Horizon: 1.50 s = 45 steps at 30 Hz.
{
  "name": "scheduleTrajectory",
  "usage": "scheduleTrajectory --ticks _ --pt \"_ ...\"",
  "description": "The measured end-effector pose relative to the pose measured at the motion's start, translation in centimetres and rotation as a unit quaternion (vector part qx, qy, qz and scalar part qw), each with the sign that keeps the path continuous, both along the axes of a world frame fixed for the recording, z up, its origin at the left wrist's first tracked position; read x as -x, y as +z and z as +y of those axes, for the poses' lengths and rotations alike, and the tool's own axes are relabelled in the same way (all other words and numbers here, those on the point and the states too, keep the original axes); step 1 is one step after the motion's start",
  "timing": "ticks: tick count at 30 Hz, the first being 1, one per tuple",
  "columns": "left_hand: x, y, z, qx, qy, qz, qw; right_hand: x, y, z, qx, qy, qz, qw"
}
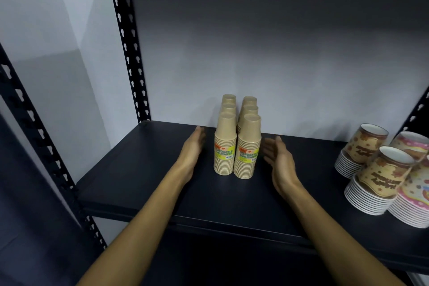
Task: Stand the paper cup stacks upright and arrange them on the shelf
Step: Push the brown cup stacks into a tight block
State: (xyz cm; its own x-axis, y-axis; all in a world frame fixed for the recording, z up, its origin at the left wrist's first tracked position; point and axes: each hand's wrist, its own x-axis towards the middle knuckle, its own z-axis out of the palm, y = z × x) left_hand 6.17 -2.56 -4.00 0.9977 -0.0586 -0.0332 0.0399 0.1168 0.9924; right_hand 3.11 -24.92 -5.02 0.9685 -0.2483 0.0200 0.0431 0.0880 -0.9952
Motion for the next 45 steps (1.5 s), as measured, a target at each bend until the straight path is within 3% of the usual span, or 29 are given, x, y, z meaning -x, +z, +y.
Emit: scheduleTrajectory --ticks 6,11,17,28,45 --pt "3.5 -2.1 1.1 -0.124 0.0 -0.096 0.988 3.2 -0.1 0.4 0.143 0.021 -0.064 0.987" --pt "4.0 -2.1 0.9 -0.166 -0.043 -0.134 0.976 3.7 0.1 0.7 0.173 0.031 -0.098 0.98" --pt "4.2 -2.3 0.5 -0.21 -0.024 -0.161 0.964 3.9 -0.1 0.9 0.22 0.058 -0.108 0.968" --pt "4.5 -2.1 0.5 -0.267 -0.023 -0.18 0.946 3.8 -0.2 0.9 0.229 0.054 -0.135 0.962" --pt "4.8 -2.0 0.3 -0.268 -0.017 -0.184 0.946 3.6 -0.3 0.8 0.233 0.056 -0.145 0.96"
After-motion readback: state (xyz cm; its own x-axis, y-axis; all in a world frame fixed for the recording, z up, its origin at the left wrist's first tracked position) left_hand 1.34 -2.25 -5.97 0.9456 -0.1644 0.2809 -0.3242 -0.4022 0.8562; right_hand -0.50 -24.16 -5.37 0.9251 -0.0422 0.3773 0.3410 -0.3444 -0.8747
